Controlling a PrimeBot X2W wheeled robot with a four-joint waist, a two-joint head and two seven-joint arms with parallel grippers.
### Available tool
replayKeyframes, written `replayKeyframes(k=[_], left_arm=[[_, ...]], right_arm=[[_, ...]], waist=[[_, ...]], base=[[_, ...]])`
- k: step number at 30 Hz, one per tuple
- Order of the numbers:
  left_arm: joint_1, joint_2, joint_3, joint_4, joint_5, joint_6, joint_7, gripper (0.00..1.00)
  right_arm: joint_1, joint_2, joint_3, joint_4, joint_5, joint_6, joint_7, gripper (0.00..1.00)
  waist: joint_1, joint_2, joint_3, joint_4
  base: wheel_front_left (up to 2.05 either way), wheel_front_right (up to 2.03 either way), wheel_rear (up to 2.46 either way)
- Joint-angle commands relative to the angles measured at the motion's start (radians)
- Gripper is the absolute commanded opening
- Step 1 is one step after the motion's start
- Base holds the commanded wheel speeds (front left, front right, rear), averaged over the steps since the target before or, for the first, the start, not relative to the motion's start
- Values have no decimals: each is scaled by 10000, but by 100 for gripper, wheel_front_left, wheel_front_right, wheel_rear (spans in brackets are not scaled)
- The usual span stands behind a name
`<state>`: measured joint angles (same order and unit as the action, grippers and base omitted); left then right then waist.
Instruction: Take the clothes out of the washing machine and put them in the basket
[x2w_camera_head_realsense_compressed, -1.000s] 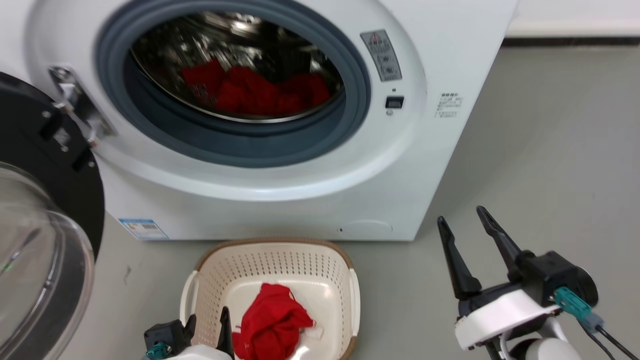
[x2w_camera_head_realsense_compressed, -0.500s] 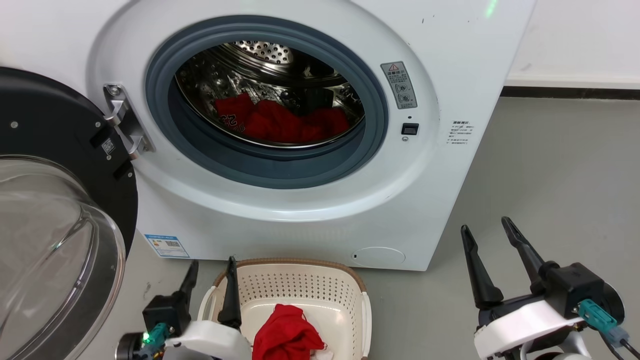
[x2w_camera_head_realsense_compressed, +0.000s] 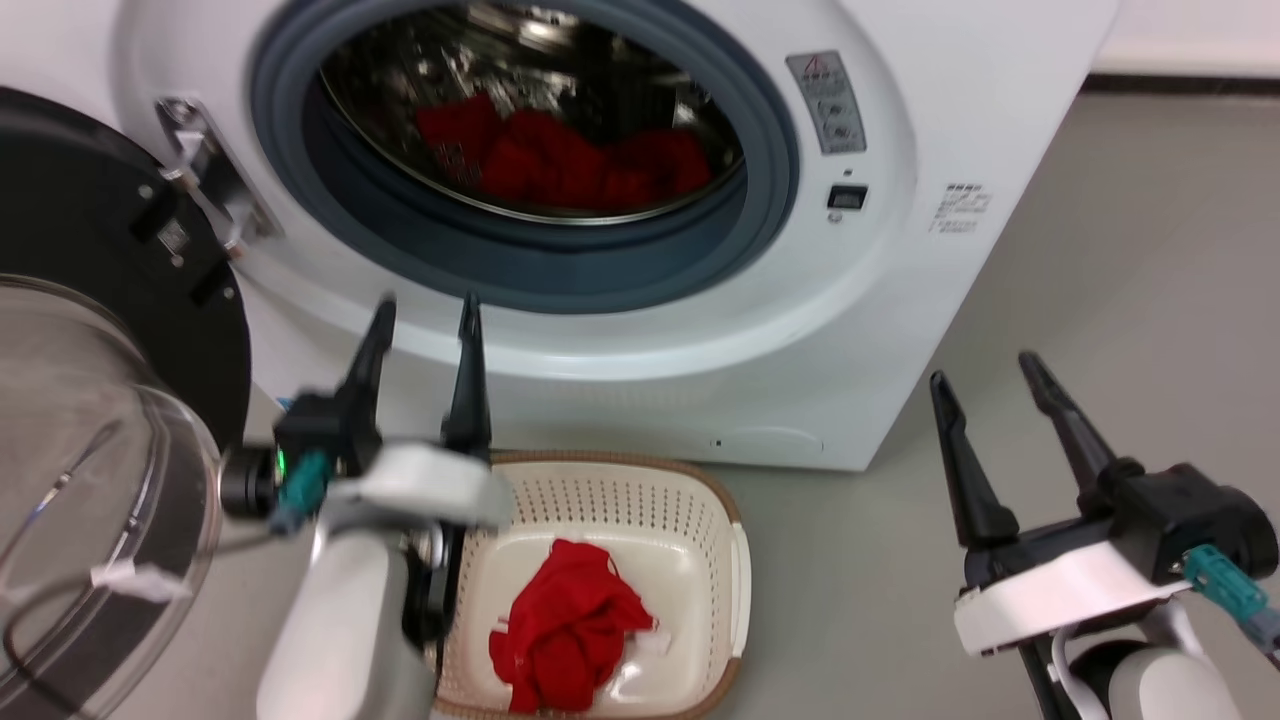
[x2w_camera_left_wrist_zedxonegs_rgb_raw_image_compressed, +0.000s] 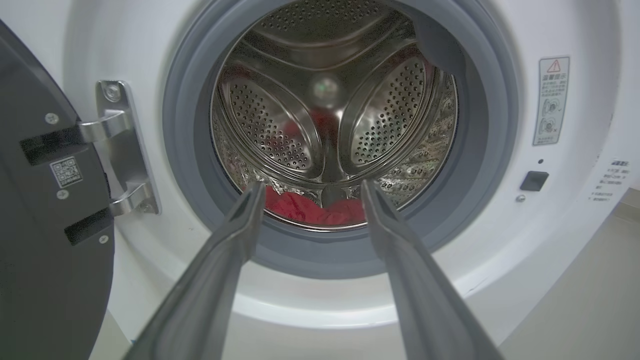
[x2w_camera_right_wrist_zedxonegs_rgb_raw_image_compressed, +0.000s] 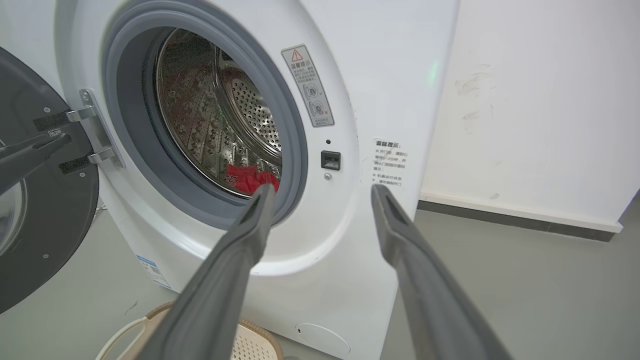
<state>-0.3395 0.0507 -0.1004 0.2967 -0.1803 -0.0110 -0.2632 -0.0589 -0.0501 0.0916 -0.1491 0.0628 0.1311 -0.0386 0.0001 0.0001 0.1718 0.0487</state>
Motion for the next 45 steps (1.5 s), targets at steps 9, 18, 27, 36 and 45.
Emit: replayKeyframes(k=[9, 18, 27, 36, 45], left_arm=[[-3628, 64, 112, 1666, 100, -442, -21, 100], [-6675, 458, 193, 4633, 34, -665, 203, 100], [-9779, 1198, -69, 7228, 256, -781, 1457, 100], [-11887, 2124, -372, 8832, 458, -805, 3521, 100], [-13465, 2946, -676, 9444, 683, -709, 5655, 100]], right_arm=[[-1071, 1, 383, -684, -129, -5, 59, 100], [-1647, 1, 935, -961, 148, -5, -142, 100], [-1792, 2, 1596, -894, 579, -5, -393, 100], [-1608, 8, 2357, -789, 1175, -5, -812, 100], [-1840, 8, 3143, -471, 1903, -5, -1487, 100]], waist=[[-1, -1, 2452, -492], [-1, -1, 3820, -1197], [-1, -1, 4851, -1924], [-1, -1, 5804, -2927], [-1, -1, 6911, -3771]], base=[[0, 0, 0], [0, 0, 0], [0, 0, 0], [0, 0, 0], [0, 0, 0]])
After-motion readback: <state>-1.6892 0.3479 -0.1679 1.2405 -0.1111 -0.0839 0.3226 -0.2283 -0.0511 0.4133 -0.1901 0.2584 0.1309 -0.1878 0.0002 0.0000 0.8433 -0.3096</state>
